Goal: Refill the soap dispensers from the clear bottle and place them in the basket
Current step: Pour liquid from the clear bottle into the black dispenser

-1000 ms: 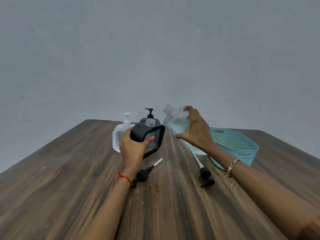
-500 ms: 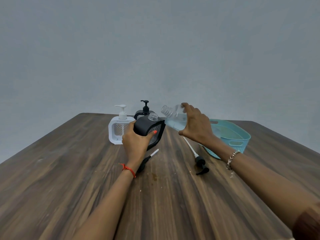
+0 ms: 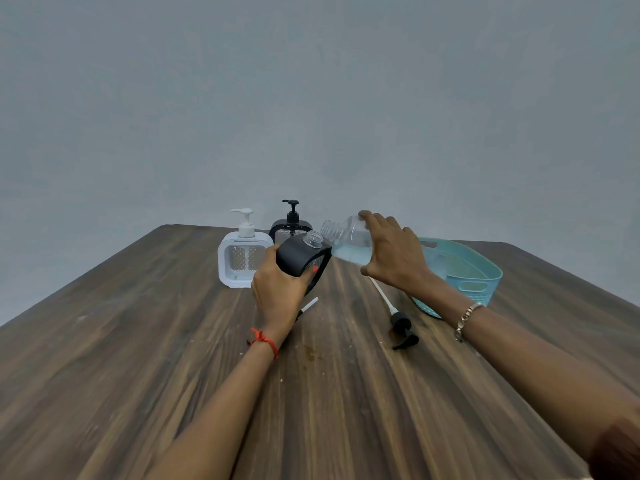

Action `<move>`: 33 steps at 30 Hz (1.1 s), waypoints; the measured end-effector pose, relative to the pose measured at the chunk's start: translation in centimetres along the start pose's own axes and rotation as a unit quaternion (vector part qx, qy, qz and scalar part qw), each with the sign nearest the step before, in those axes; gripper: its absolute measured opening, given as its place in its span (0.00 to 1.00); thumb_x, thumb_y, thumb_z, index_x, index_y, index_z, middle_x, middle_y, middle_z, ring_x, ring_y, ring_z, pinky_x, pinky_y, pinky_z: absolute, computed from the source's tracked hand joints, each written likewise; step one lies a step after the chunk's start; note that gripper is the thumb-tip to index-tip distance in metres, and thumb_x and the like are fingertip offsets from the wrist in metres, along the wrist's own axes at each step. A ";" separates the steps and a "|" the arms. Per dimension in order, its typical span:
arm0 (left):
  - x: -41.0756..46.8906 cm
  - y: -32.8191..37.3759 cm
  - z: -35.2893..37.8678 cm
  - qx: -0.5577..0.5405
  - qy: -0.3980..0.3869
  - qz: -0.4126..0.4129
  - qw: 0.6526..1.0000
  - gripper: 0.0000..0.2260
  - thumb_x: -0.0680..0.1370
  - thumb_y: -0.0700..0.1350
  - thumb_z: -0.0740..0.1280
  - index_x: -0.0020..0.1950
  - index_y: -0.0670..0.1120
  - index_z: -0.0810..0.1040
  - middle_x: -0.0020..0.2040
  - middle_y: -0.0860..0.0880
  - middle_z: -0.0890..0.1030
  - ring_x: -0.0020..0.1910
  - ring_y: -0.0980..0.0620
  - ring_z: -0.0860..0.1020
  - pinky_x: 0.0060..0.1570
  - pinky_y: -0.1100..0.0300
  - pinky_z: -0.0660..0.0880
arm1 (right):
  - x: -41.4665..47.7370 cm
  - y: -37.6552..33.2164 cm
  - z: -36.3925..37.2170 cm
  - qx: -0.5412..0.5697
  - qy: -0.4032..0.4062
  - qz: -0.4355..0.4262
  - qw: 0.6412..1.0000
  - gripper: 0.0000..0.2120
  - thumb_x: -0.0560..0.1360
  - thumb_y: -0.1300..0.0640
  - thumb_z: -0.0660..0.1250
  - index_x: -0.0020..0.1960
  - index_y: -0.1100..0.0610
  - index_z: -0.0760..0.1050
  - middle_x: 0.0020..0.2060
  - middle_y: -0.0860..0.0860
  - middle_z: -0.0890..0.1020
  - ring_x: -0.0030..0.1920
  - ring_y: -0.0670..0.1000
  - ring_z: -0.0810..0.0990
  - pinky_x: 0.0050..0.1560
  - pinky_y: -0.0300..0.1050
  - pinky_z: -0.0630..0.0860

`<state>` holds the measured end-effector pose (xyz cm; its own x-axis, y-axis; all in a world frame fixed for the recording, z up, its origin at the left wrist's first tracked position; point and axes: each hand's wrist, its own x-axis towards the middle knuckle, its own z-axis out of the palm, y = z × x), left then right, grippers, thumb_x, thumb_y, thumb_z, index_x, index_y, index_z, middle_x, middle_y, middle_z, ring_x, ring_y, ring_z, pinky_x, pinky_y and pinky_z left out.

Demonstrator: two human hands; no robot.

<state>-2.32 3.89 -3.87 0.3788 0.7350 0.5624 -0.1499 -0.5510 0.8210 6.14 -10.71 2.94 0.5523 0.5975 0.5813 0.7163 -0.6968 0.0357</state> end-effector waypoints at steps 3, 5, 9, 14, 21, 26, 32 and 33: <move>-0.1 0.0 0.0 0.004 0.005 0.006 1.000 0.26 0.64 0.46 0.78 0.58 0.42 0.75 0.51 0.43 0.82 0.51 0.43 0.78 0.44 0.58 0.70 | 0.0 -0.1 -0.1 -0.015 -0.006 -0.007 1.000 0.38 0.64 0.58 0.71 0.70 0.56 0.60 0.60 0.53 0.74 0.58 0.57 0.71 0.50 0.49 0.68; -0.1 0.0 0.0 0.004 0.006 0.008 1.000 0.26 0.64 0.46 0.78 0.58 0.42 0.75 0.51 0.43 0.81 0.51 0.43 0.78 0.44 0.57 0.71 | 0.1 -0.2 -0.1 -0.024 -0.008 -0.010 1.000 0.38 0.64 0.58 0.71 0.71 0.56 0.60 0.60 0.53 0.73 0.58 0.57 0.71 0.49 0.49 0.68; -0.2 0.1 0.0 0.007 0.007 0.011 1.000 0.26 0.64 0.46 0.78 0.58 0.42 0.75 0.51 0.43 0.81 0.51 0.43 0.78 0.45 0.55 0.73 | 0.3 -0.2 -0.2 -0.036 -0.010 -0.011 0.999 0.38 0.64 0.59 0.71 0.71 0.55 0.59 0.61 0.52 0.73 0.59 0.56 0.70 0.50 0.49 0.67; -0.2 0.1 -0.1 0.004 0.007 0.009 1.000 0.26 0.64 0.46 0.78 0.58 0.42 0.76 0.51 0.43 0.81 0.51 0.43 0.78 0.45 0.57 0.71 | 0.4 -0.4 -0.4 -0.045 -0.014 -0.012 0.999 0.39 0.65 0.59 0.71 0.72 0.54 0.58 0.62 0.52 0.73 0.60 0.56 0.70 0.52 0.50 0.68; -0.4 0.0 0.0 0.006 0.005 0.023 1.000 0.26 0.64 0.46 0.78 0.59 0.41 0.75 0.50 0.42 0.81 0.51 0.43 0.78 0.44 0.57 0.71 | 0.2 -0.3 -0.6 -0.051 -0.016 -0.011 0.999 0.38 0.65 0.60 0.70 0.71 0.54 0.59 0.61 0.52 0.73 0.59 0.56 0.70 0.51 0.50 0.67; -0.6 0.2 0.1 0.003 0.002 0.024 1.000 0.26 0.64 0.45 0.78 0.59 0.41 0.75 0.50 0.42 0.81 0.51 0.42 0.78 0.44 0.58 0.70 | 0.1 0.0 -0.6 -0.054 -0.017 -0.011 0.998 0.37 0.65 0.60 0.69 0.71 0.54 0.58 0.61 0.52 0.73 0.60 0.56 0.70 0.52 0.51 0.68; -0.8 0.3 0.2 0.001 -0.002 0.022 1.000 0.26 0.64 0.46 0.78 0.58 0.41 0.75 0.49 0.41 0.82 0.50 0.41 0.78 0.43 0.58 0.69 | 0.1 0.2 -0.5 -0.057 -0.020 -0.012 0.998 0.37 0.65 0.60 0.69 0.71 0.54 0.58 0.62 0.52 0.73 0.60 0.56 0.70 0.52 0.50 0.67; -0.8 0.3 0.2 0.001 -0.003 0.022 1.000 0.26 0.64 0.46 0.78 0.58 0.41 0.75 0.49 0.41 0.81 0.50 0.41 0.78 0.42 0.58 0.69 | 0.1 0.3 -0.5 -0.057 -0.020 -0.013 0.998 0.37 0.65 0.60 0.69 0.71 0.53 0.58 0.61 0.52 0.73 0.60 0.56 0.70 0.51 0.50 0.67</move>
<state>-2.53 3.06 -4.09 0.3770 0.7075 0.5977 -0.1646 -0.5839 0.7950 6.14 -11.07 3.40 0.5534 0.6293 0.5457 0.6782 -0.7208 0.1434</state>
